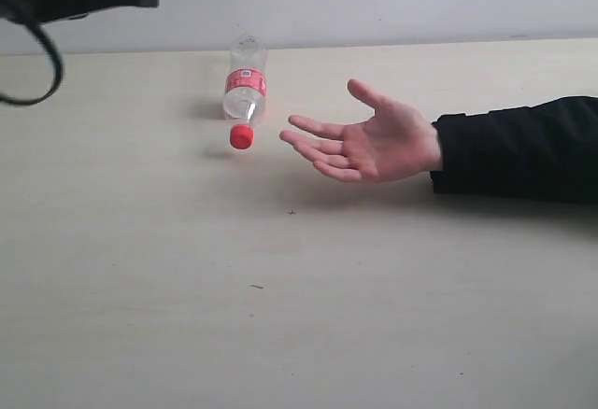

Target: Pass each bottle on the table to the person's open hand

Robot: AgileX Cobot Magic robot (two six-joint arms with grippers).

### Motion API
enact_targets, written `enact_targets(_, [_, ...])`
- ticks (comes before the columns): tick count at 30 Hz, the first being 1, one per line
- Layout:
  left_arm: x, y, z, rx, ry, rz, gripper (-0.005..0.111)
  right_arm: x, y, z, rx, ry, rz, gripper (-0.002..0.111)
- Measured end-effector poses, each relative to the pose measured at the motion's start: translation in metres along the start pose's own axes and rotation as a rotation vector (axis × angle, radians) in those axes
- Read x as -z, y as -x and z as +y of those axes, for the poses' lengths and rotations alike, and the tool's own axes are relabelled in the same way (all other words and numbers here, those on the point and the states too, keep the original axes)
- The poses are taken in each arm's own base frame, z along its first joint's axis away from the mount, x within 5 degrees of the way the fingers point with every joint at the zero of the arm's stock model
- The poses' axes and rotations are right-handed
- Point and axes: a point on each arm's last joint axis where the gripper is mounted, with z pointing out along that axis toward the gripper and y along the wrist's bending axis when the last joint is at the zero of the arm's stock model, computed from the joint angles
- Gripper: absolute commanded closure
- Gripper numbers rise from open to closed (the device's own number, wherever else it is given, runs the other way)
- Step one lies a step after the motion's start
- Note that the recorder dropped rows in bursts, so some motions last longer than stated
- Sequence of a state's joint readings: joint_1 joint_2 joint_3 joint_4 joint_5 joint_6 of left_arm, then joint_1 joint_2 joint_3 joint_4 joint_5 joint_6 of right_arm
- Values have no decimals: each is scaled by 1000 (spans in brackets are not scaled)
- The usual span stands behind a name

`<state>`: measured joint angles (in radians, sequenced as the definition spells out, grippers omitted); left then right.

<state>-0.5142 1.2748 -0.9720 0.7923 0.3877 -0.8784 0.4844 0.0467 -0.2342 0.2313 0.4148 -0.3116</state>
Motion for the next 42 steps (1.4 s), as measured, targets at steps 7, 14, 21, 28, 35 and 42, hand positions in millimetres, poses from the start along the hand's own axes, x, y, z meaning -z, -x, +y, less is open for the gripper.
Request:
enact_targets(7, [-84,40,-19,34,111,104,88,0,0,0,-2,1,0,108])
enact_targets(14, [-156,63,-41,20,144,248,48,0,0,0,-5,3,1,108])
enact_targets(21, [-202,66,-47,138,122,330,48,0,0,0,-5,3,3,108])
enact_targets(28, [-241,50,-24,250,90,437,37,0,0,0,-5,3,3,108])
enact_targets(35, [-274,23,-9,233,114,481,36,0,0,0,-5,3,3,108])
enact_targets(42, [-300,6,-5,277,75,431,36,0,0,0,-5,4,5,108])
